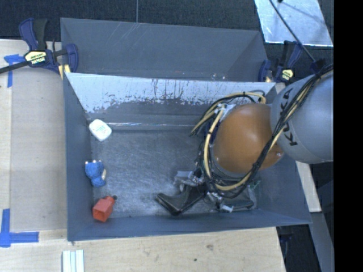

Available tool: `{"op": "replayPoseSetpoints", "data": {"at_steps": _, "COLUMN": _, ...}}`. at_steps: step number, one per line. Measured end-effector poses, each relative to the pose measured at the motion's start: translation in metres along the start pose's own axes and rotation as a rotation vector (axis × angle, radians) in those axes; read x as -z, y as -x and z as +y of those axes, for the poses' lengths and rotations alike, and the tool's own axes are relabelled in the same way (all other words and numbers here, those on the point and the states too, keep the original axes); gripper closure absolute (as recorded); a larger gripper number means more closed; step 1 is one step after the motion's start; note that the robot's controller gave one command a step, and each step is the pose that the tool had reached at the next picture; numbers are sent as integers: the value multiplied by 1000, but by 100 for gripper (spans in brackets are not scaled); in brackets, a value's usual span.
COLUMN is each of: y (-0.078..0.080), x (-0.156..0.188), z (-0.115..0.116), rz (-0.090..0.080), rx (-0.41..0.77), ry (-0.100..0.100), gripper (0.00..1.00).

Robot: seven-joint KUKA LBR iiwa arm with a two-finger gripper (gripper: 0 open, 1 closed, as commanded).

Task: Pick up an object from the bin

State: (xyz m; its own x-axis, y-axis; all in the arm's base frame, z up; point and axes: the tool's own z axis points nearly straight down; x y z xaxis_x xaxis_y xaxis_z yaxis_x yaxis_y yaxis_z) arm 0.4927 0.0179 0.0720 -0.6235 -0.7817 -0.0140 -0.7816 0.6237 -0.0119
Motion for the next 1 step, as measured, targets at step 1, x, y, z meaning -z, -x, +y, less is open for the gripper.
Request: {"op": "replayPoseSetpoints", "data": {"at_steps": 1, "y": 6, "x": -2, "z": -20, "rz": 13, "rx": 36, "ry": 16, "gripper": 100}}
